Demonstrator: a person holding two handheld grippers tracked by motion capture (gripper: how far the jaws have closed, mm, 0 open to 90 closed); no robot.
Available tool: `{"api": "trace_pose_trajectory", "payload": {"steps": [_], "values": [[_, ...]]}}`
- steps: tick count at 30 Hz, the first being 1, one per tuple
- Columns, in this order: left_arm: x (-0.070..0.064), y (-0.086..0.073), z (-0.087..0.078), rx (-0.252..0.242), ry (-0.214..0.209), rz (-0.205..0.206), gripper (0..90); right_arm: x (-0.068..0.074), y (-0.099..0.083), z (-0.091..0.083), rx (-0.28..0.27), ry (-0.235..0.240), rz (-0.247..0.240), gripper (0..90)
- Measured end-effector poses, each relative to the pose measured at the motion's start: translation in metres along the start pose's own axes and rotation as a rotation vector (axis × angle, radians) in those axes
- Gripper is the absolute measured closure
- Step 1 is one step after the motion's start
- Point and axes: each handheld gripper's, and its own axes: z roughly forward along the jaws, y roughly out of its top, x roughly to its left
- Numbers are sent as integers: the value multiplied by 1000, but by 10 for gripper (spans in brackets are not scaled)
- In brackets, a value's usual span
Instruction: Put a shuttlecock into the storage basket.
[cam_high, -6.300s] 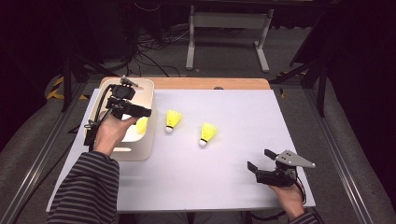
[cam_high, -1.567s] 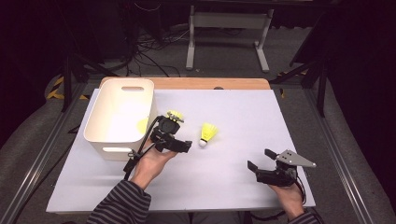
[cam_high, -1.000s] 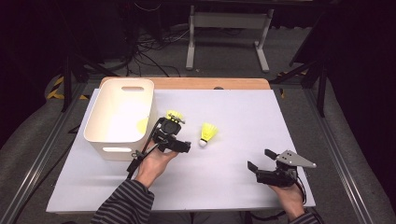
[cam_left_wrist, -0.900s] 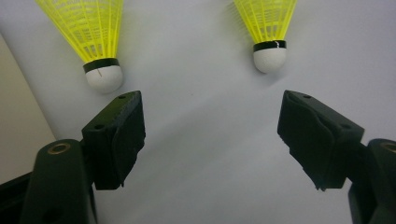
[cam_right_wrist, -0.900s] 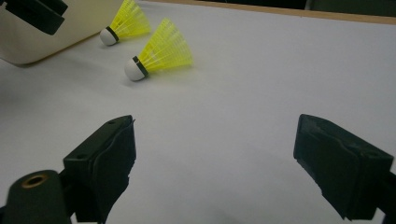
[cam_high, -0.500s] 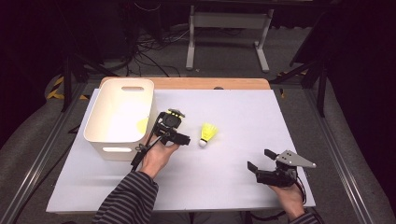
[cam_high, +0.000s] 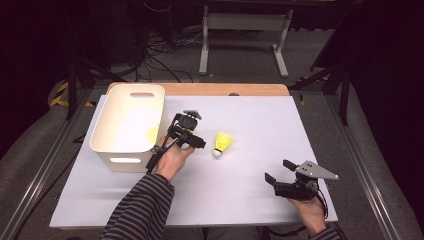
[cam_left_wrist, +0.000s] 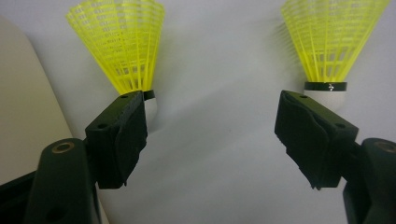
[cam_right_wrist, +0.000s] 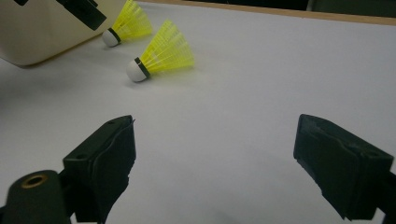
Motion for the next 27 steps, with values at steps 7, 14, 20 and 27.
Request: {"api": "trace_pose_trajectory", "payload": {"steps": [7,14,20,27], "values": [[4,5,10,19,22,-16,260,0,0,1,5,1,0,133],[10,8,18,43,49,-40,259,1,0,1,9,-4,-14,134],[11,9,21,55,69,-50,265,2,0,1,11,1,-24,134],[12,9,25,67,86,-78,266,2,0,2,14,3,-23,134]]}}
